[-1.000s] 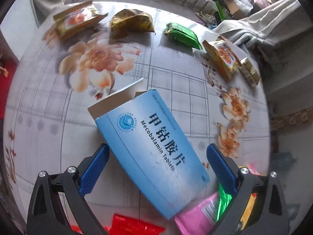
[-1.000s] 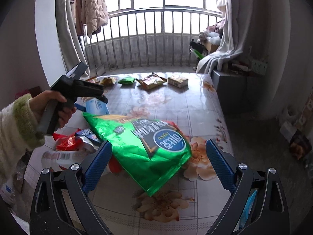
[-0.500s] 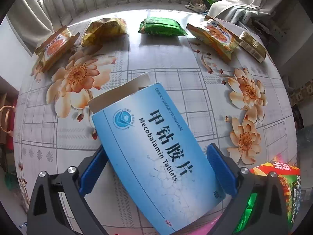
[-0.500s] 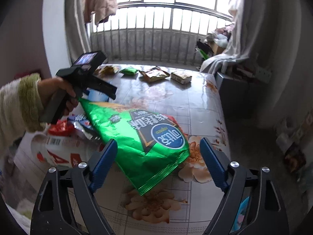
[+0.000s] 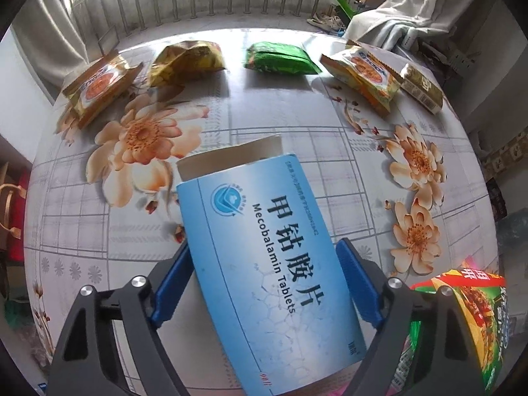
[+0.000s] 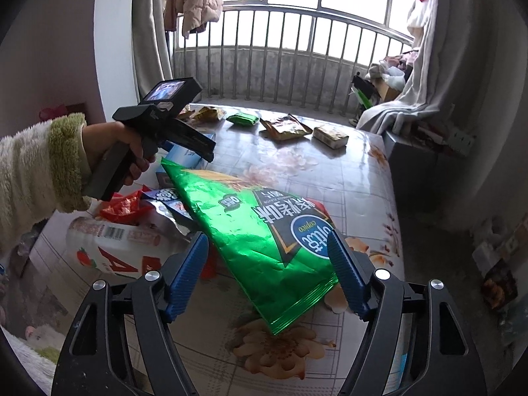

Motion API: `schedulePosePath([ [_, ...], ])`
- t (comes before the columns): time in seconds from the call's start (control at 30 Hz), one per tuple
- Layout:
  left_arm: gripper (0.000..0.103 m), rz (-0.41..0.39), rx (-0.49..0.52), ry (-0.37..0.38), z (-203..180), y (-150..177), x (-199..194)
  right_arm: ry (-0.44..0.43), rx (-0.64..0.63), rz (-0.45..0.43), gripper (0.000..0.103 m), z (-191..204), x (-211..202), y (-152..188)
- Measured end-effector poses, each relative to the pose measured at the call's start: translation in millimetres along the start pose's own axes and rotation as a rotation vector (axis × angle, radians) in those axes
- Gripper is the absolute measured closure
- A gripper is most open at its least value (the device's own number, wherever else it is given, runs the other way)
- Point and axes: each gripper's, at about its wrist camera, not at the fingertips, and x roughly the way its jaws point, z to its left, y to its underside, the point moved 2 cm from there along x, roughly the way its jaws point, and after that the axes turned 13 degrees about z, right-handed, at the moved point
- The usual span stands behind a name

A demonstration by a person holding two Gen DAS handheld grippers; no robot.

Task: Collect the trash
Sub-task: 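Lift the box with the left tool while the right tool moves to the red wrapper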

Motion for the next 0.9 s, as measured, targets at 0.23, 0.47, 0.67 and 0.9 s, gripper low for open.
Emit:
schedulePosePath([
  [0.23,0.022,-0.029,-0.053,0.020,25.6,2.0,-7.3,-0.021,0.024,-0.004,0.035,0.9,-1.0,-3.1],
  [0.47,0.010,0.031,-0.036,-0.065,32.9,1.8,0.8,-0.020,0.022,-0.013,0.035,7.2,-3.6,-2.9],
  [0.67,0.010,0.011,0.000,-0.132,23.8,4.3,4.8,-0.011,0.031,-0.022,0.035,7.8,-9.8,-2.8],
  [0.9,0.024,-0.029,-0.033,-0.074,36.0,16.5,-9.5,-0.036,0.049,-0.029,0.035,9.0,-19.2,-2.5],
])
